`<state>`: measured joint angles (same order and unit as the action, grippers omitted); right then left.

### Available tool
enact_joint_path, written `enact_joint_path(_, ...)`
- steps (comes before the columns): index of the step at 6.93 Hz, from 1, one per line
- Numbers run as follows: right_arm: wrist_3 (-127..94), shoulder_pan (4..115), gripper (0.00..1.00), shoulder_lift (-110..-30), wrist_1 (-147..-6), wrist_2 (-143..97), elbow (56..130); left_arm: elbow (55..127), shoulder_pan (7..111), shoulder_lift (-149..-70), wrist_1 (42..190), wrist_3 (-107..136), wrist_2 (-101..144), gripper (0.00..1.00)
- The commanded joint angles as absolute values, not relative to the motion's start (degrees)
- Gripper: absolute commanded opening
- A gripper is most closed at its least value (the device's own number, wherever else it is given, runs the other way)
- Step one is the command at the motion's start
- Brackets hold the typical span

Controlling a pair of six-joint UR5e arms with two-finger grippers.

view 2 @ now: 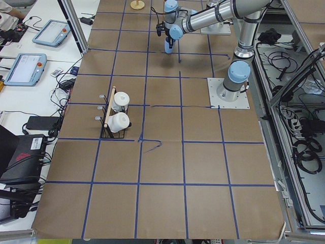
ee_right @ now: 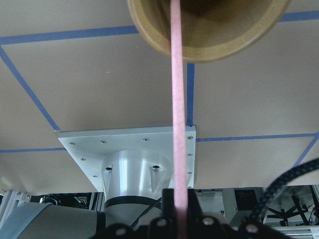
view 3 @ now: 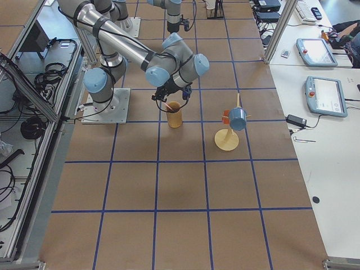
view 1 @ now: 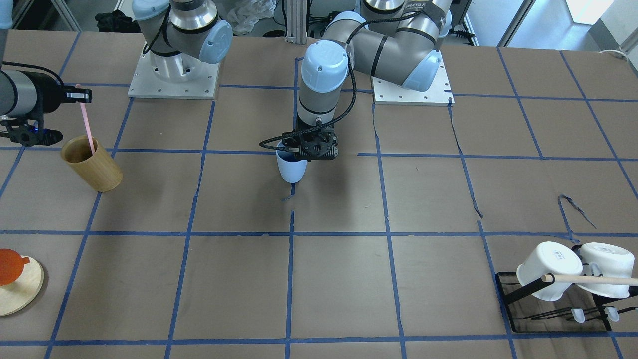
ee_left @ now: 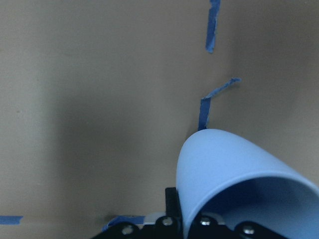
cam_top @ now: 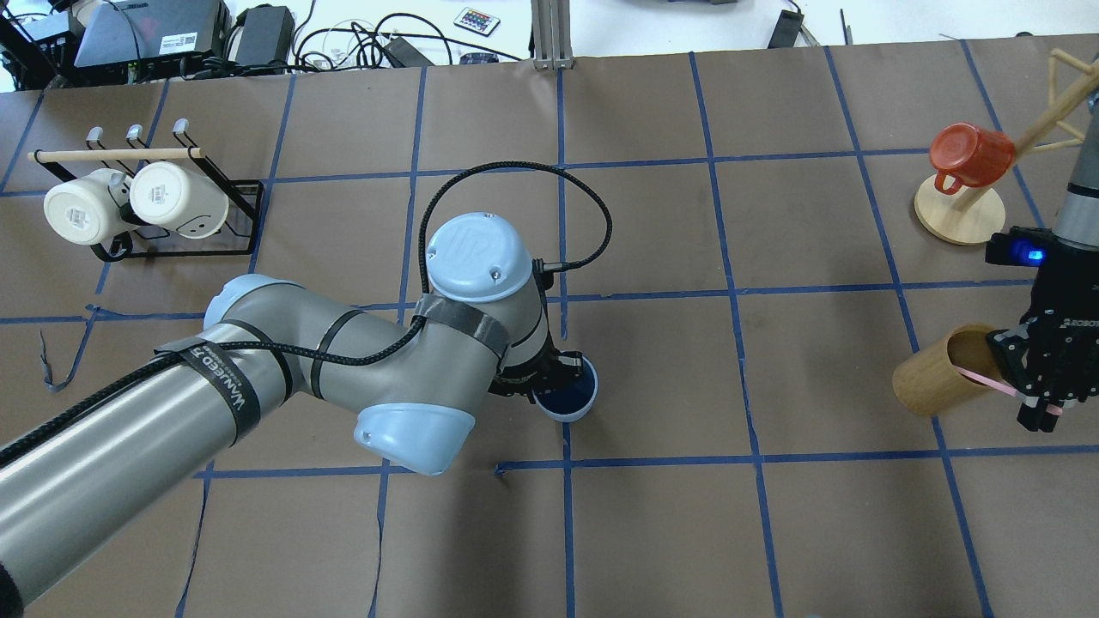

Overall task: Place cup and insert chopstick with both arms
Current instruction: 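Set the blue cup mid-table with the left gripper while the right lifts the chopstick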

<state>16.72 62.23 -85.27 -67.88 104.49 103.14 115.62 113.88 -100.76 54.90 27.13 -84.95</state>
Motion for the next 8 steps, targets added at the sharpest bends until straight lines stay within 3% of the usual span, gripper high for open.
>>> enact_joint_path(1,16.1,62.5,0.0,-85.2,-64.6,103.7,98.9,115.5,113.8,-101.2,54.9,27.4,-85.0,0.73)
enact_joint_path(3,15.8,63.0,0.0,-84.6,-60.3,99.3,89.9,111.6,113.6,-100.1,55.5,29.2,-85.2,0.97)
enact_joint_path(6,5.0,69.0,0.0,-83.5,-56.3,91.4,81.3,98.9,103.4,-95.6,74.3,15.5,-85.3,1.0)
enact_joint_path(8,-7.8,74.5,0.0,-83.4,-55.2,81.4,79.6,97.4,94.9,-92.0,76.6,3.8,-85.2,1.0)
